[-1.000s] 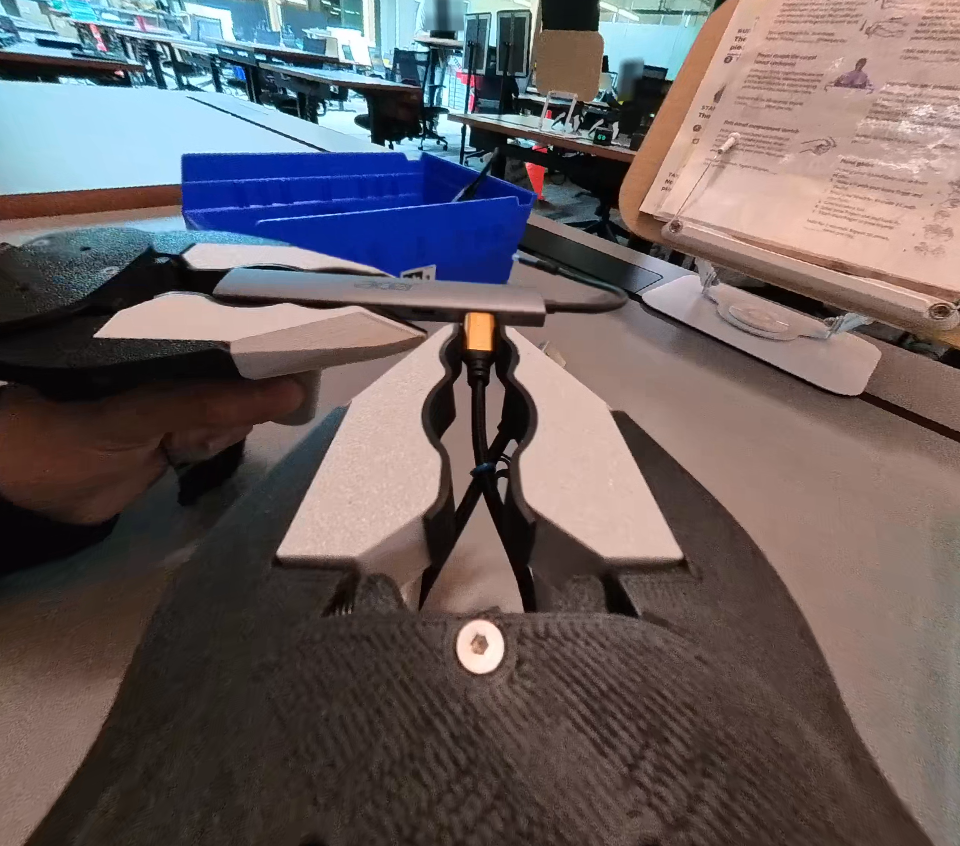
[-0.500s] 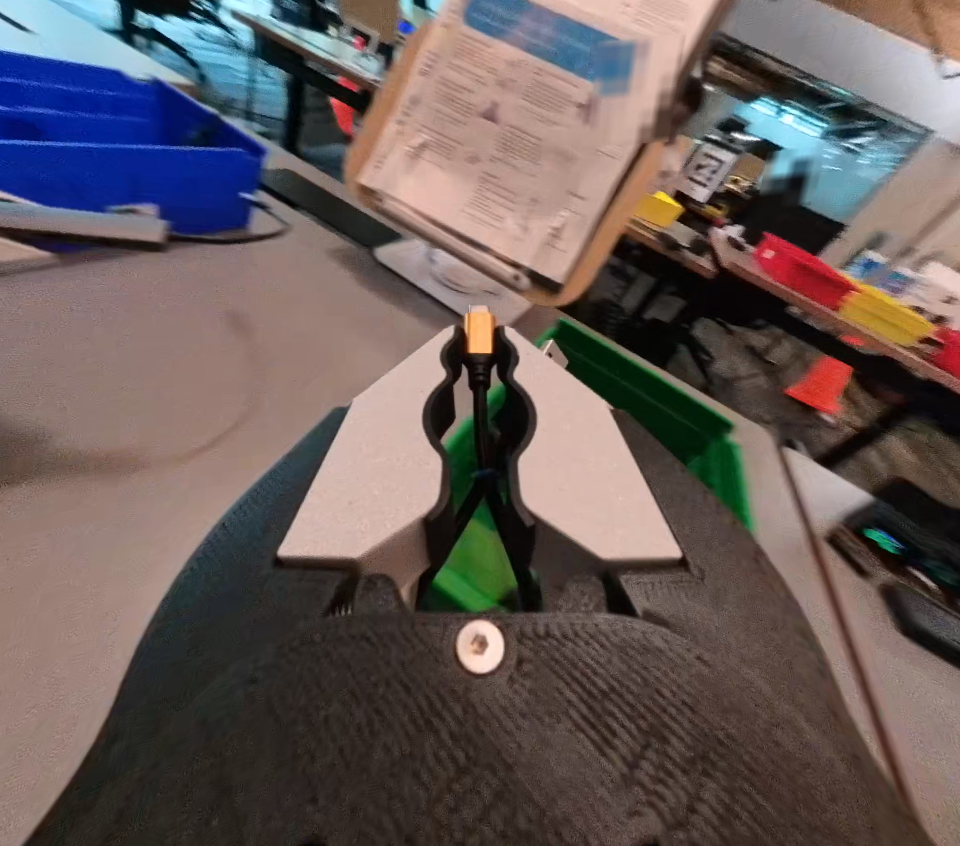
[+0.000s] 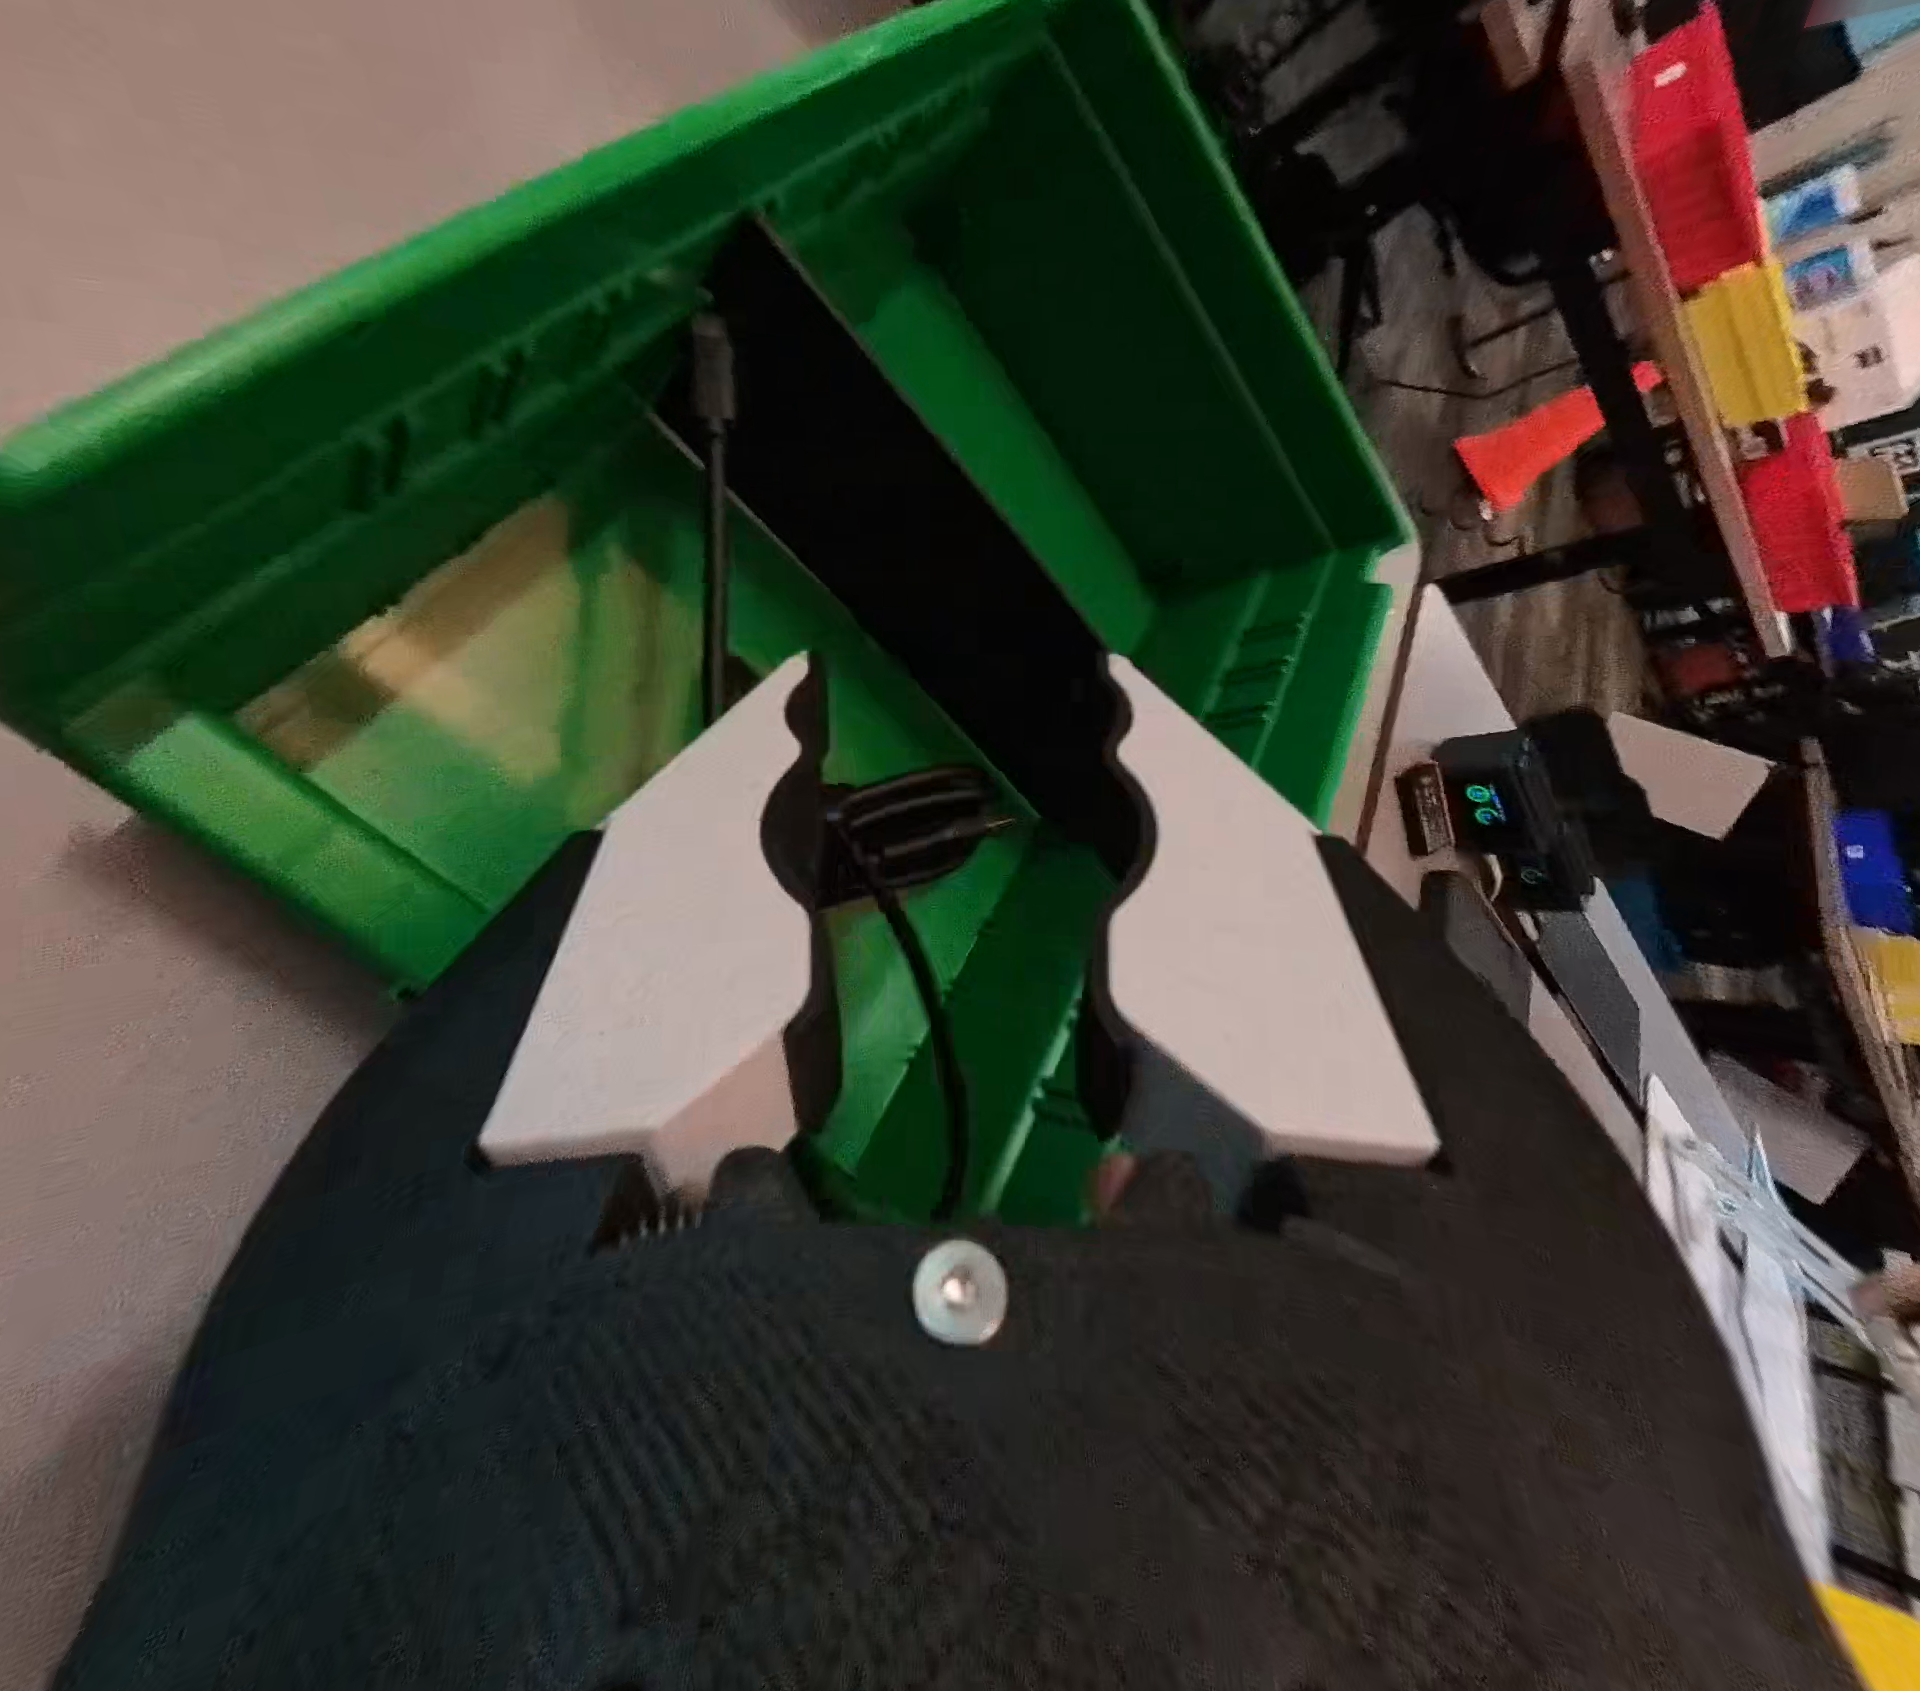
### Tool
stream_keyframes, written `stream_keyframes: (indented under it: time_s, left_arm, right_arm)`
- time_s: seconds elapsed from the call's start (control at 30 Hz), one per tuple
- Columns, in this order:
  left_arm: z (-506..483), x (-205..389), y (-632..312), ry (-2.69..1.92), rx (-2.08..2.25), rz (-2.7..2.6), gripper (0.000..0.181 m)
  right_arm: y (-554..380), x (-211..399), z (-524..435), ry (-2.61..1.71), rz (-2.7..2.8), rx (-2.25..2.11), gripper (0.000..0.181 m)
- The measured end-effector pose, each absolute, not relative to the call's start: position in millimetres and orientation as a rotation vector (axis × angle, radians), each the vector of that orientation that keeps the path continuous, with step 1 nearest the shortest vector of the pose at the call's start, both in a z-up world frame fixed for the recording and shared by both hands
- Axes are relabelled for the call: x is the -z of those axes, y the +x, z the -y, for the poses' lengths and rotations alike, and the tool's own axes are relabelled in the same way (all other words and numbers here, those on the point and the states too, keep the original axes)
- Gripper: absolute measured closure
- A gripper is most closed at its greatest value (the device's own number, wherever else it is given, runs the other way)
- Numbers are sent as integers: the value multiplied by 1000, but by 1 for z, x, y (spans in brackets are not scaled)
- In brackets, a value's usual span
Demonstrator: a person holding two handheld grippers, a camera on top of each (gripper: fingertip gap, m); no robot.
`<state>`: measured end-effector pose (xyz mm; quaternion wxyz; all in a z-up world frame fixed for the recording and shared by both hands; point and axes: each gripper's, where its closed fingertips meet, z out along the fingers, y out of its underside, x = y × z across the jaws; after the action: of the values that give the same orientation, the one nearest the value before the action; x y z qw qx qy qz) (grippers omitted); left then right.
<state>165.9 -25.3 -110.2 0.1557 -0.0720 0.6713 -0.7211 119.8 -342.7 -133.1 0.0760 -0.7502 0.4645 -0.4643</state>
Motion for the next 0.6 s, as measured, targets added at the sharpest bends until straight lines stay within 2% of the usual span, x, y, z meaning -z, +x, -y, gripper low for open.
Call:
stream_keyframes:
  time_s: [0.13, 0.23, 0.43, 0.5, 0.6]
  left_arm:
    - [26, 111, 166, -209, 2064, -1935, 160]
    - [28, 113, 164, -203, 2068, -1949, 160]
    - [33, 104, 143, -62, 2208, -1953, 160]
    - [33, 97, 127, 69, 2281, -1918, 160]
    - [33, 91, 109, 227, 2338, -1859, 160]
  right_arm:
    - [115, 87, 331, -1920, -1368, 1425, 118]
    - [104, 65, 308, -1740, -1343, 1275, 106]
    - [85, 65, 166, -1385, -1100, 465, 108]
    - [79, 77, 120, -1286, -1057, 183, 113]
    - [76, 96, 69, -1204, -1010, -69, 110]
